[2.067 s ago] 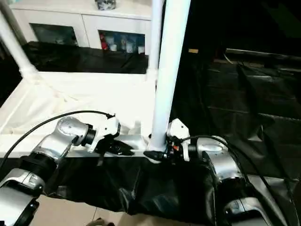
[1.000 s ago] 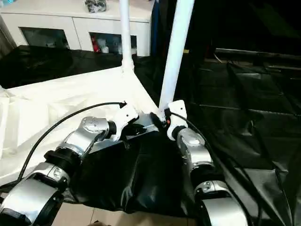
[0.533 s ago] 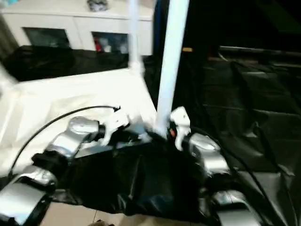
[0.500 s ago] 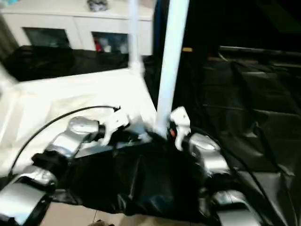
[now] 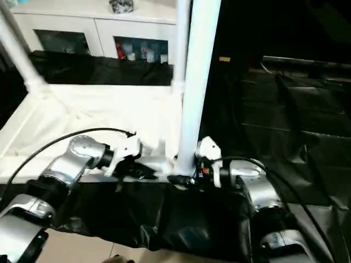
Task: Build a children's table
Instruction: Rotate leg to tighten
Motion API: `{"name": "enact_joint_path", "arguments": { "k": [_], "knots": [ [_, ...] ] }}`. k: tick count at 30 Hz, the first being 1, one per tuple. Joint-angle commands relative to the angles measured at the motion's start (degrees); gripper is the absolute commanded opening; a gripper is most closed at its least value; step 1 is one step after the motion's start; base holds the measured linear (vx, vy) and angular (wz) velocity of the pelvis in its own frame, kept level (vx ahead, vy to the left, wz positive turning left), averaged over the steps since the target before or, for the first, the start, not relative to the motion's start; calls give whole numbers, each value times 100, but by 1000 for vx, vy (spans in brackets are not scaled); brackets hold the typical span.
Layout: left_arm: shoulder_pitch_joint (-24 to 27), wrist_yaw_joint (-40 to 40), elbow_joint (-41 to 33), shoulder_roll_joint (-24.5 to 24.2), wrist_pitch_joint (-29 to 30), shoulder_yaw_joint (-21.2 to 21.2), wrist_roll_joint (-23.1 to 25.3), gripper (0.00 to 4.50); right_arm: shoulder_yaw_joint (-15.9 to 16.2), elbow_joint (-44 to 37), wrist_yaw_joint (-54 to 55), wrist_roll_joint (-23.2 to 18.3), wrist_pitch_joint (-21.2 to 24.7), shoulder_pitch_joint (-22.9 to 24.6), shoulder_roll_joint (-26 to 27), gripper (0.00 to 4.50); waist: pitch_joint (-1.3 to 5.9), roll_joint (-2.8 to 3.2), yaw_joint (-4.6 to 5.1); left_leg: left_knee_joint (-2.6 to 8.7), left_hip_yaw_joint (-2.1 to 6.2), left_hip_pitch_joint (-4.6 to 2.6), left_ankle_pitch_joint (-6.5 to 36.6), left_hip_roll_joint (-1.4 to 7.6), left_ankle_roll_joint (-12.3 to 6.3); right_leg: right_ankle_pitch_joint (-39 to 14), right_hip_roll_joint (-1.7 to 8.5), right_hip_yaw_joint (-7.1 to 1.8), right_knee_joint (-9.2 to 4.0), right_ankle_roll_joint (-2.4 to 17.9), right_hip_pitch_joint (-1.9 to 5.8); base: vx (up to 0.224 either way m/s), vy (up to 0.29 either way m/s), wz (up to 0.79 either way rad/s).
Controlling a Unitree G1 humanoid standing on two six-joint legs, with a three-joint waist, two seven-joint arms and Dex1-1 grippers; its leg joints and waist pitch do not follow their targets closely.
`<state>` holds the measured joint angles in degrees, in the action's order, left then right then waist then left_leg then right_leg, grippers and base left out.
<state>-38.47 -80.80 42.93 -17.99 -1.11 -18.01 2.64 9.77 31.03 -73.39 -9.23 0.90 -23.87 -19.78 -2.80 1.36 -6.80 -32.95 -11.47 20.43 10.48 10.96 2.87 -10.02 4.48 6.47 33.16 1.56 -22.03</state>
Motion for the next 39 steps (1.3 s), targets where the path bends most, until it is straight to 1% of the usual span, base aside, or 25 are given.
{"name": "enact_joint_path", "arguments": {
  "k": [1,5,9,10,11,12,13,14,15,16,17,18,20,23,24,26,27,28,29,31,32,33,37,38,39],
  "knots": [
    [-4,-44,-181,60,43,-76,-62,0,344,-189,-358,-59,157,125,45,289,360,-71,-8,352,145,-48,976,349,-478,-1468,537,-369,-359,1121,245,0,0,0],
    [33,140,-215,146,81,-24,-63,0,331,-150,-284,-47,194,169,116,281,357,-78,-21,354,145,-63,1054,343,-416,-1682,544,-367,-385,1063,235,0,0,0],
    [-25,602,-111,320,185,74,-53,0,225,45,249,49,288,103,320,279,339,-81,-15,362,147,-76,1138,337,-342,-1902,546,-369,-414,1008,218,0,0,0],
    [-81,930,-20,442,229,142,-27,0,118,303,719,124,352,-17,488,279,337,-88,-11,365,152,-71,1163,334,-329,-1970,552,-364,-423,986,227,0,0,0],
    [-115,1143,30,522,261,189,-7,0,44,469,1038,174,410,-97,600,279,314,-90,42,383,170,-83,1324,320,-225,-2329,557,-352,-467,902,217,0,0,0],
    [-169,1436,111,625,297,220,54,0,-34,772,1574,308,361,-243,745,279,312,-83,55,383,171,-97,1367,313,-194,-2436,557,-349,-482,882,212,0,0,0],
    [-169,1436,111,625,297,220,54,0,-34,772,1574,308,361,-243,745,279,293,-88,101,386,186,-102,1485,300,-130,-2692,567,-341,-517,817,203,0,0,0],
    [-246,1800,221,746,381,260,124,0,-177,1122,2182,371,320,-420,922,279,294,-100,114,393,198,-95,1504,293,-111,-2804,567,-330,-527,761,221,0,0,0],
    [-406,2514,428,965,519,332,257,0,-478,1687,3206,361,325,-737,1221,279,283,-134,161,401,210,-99,1605,289,-80,-3020,573,-315,-564,676,212,0,0,0],
    [-469,2782,503,1054,586,374,281,0,-568,1841,3517,345,301,-832,1313,277,276,-110,201,393,217,-110,1657,285,-22,-3126,573,-311,-556,670,181,0,0,0],
    [-503,2930,542,1102,624,396,290,0,-614,1919,3683,345,282,-882,1364,277,289,-126,247,390,251,-142,1818,280,54,-3305,580,-274,-610,565,196,0,0,0],
    [-578,3261,614,1216,701,451,299,0,-733,2093,4097,324,291,-999,1478,277,285,-131,246,392,241,-126,1800,276,18,-3267,576,-278,-620,551,195,0,0,0],
    [-634,3502,666,1309,749,497,302,0,-798,2232,4411,352,258,-1095,1568,277,283,-144,259,386,223,-159,1875,268,-40,-3109,559,-300,-626,603,150,0,0,0],
    [-686,3719,715,1423,727,532,325,0,-732,2344,4614,514,57,-1177,1661,277,297,-125,229,389,210,-127,1685,274,-126,-2783,568,-331,-585,700,169,0,0,0],
    [-697,3731,742,1450,662,511,366,0,-704,2410,4594,579,-77,-1214,1698,333,308,-108,222,386,204,-107,1633,276,-150,-2625,569,-339,-563,743,179,0,0,0],
    [-671,3544,769,1469,551,455,391,0,-825,2539,4428,497,-227,-1284,1769,347,317,-101,225,390,196,-89,1567,280,-182,-2338,555,-349,-528,831,196,0,0,0],
    [-640,3425,740,1445,515,420,389,0,-860,2503,4304,433,-222,-1273,1760,349,313,-73,230,391,192,-89,1592,279,-196,-2238,544,-350,-519,885,198,0,0,0],
    [-613,3341,716,1417,468,390,391,0,-866,2462,4210,407,-235,-1254,1734,357,316,-83,229,390,188,-91,1600,279,-213,-2201,544,-352,-517,903,205,0,0,0],
    [-599,3305,709,1395,436,357,387,0,-870,2460,4171,398,-264,-1254,1715,382,324,-70,223,388,184,-93,1572,285,-236,-2049,542,-358,-494,975,213,0,0,0],
    [-573,3202,683,1361,404,330,367,0,-834,2405,4060,404,-290,-1222,1668,389,329,-46,224,387,179,-91,1542,288,-241,-1948,533,-356,-483,1029,219,0,0,0],
    [-554,3136,662,1341,390,311,351,0,-802,2383,3994,402,-316,-1205,1638,397,328,-58,225,388,180,-84,1540,286,-251,-1919,534,-356,-473,1054,227,0,0,0],
    [-502,2927,593,1282,281,262,324,0,-740,2295,3857,412,-355,-1151,1561,397,330,-28,221,384,182,-83,1537,285,-247,-1918,539,-356,-471,1061,229,0,0,0],
    [-365,2352,420,1103,136,159,273,0,-583,2030,3155,411,-520,-962,1319,397,354,-39,199,373,168,-53,1341,304,-347,-1578,527,-357,-414,1145,260,0,0,0],
    [-290,2031,305,998,92,117,229,0,-507,1834,2700,389,-591,-829,1180,397,355,-37,187,369,162,-61,1314,309,-366,-1525,528,-358,-412,1168,255,0,0,0],
    [-268,1940,273,965,62,104,216,0,-482,1766,2559,375,-607,-786,1135,397,358,-42,146,350,147,-57,1259,311,-438,-1452,533,-362,-407,1174,265,0,0,0]
  ]
}}
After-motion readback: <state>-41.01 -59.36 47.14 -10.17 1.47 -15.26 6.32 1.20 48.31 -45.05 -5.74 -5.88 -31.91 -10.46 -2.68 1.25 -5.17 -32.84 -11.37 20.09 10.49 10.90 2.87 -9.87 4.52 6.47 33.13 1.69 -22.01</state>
